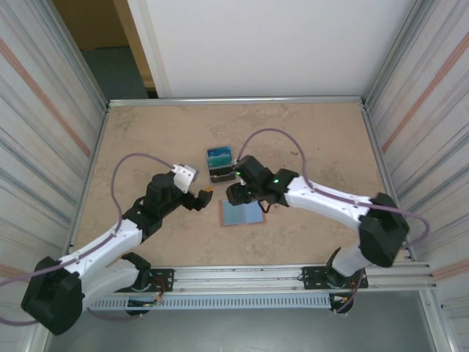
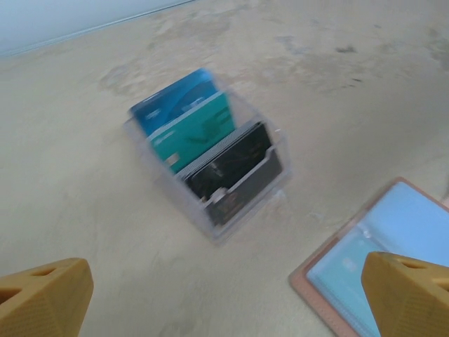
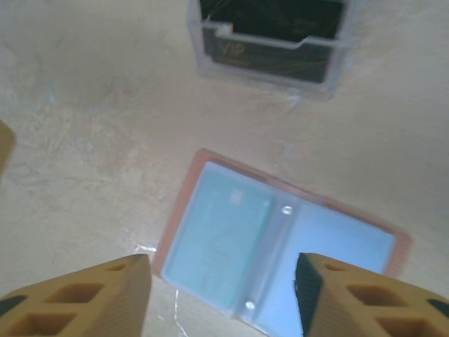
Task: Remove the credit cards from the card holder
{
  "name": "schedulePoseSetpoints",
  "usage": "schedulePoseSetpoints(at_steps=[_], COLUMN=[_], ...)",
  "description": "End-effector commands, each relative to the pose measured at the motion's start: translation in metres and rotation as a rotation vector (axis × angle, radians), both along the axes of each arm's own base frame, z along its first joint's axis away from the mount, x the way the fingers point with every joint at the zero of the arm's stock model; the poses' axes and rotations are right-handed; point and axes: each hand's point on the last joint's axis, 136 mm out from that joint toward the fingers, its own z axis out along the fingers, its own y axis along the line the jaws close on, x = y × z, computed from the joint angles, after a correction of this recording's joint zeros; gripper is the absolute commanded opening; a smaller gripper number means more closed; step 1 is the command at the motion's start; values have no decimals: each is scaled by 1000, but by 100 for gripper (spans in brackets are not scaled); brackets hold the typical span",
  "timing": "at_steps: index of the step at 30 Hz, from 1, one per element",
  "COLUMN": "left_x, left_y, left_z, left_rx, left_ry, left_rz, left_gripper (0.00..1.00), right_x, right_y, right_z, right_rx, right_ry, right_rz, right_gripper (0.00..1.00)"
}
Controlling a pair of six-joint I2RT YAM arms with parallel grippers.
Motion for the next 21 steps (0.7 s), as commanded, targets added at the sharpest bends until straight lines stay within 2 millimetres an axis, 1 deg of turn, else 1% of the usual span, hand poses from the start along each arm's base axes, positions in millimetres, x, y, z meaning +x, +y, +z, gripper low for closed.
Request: schedulePoseSetpoints(at_steps=[1,5,8,12,17,21], left_x=[8,2,-2,-6,-8,-10], left_y=[35,46,54,77,83,82], left_z=[4,-1,-5,-14,-14,-13], left_rx=[-115,-164,-200,-249,-279,-277], left_ry=[1,23,32,53,47,43], left_rz=[267,321,369,512,526,499], left_gripper=[99,99,99,99,99,99], right_x=[-10,-13,-15,-18,-22,-22], right_y=[0,10,11,12,23,25], right_z=[-16,-28,-39,-51,-61,-73], right_rx=[-80,-95,-115,-148,-199,-273], right_ry=[45,76,109,132,131,132], right_rz=[-18,-15,-25,-30,-11,-11], right_gripper=[51,45,42,41,41,42])
